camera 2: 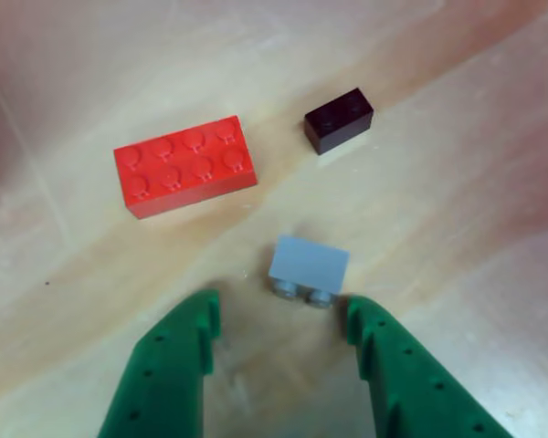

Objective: Put all lego bricks in the bin.

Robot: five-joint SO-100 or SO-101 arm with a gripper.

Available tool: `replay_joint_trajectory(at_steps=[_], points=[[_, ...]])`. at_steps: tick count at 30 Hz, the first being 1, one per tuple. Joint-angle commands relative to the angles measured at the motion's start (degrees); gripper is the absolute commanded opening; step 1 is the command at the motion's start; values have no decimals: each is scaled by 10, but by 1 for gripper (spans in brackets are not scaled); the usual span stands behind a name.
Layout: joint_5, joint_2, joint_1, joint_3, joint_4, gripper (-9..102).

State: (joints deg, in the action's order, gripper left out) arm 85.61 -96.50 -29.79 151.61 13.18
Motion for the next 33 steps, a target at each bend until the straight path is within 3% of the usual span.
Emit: replay_joint_trajectory(at_steps=[1,9,13,16,20,24,26,28,33], points=[[5,0,-10,-46,-4,15],[2,25,-19,-76,-9,13],[-4,17,-17,-77,-24,2],[-29,-49,0,-73,-68,0],[-121,-264,76,-119,-266,0],[-167,-434,219,-230,-472,0],[-178,-385,269,-343,-549,0],[-173,-287,277,-442,-574,0],[-119,-113,245,-505,-497,1]])
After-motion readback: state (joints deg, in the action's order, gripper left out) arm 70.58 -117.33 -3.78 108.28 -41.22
